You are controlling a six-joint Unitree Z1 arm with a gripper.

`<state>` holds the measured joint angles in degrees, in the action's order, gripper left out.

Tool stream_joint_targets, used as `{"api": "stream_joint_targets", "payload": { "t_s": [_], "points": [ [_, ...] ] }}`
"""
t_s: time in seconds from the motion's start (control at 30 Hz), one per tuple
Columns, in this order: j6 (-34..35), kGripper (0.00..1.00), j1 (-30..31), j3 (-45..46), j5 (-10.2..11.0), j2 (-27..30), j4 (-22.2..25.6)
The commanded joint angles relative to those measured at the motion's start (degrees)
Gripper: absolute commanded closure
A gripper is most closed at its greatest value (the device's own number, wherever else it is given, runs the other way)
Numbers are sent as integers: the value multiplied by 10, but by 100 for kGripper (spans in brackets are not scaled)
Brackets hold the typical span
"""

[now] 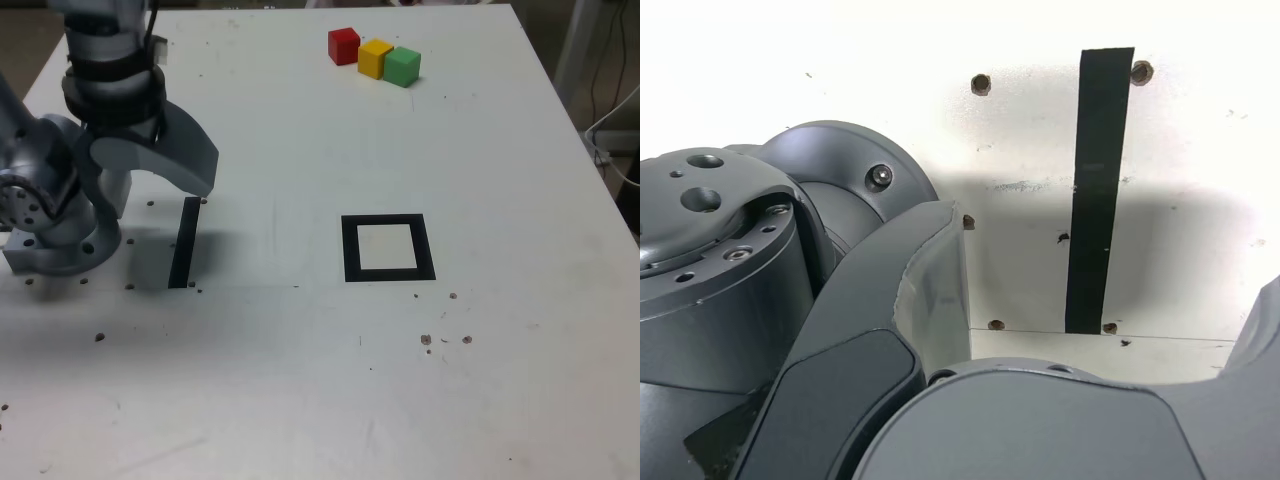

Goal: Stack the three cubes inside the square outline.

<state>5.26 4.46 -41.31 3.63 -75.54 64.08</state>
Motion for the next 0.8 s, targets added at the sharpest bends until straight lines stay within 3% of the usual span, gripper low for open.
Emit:
{"api": "stream_joint_targets", "payload": {
  "t_s": [0.0, 0.77],
  "points": [
    [1, 0, 0, 2, 1, -4, -1],
    [0, 0, -1, -23, -5, -21, 13]
  ]
}}
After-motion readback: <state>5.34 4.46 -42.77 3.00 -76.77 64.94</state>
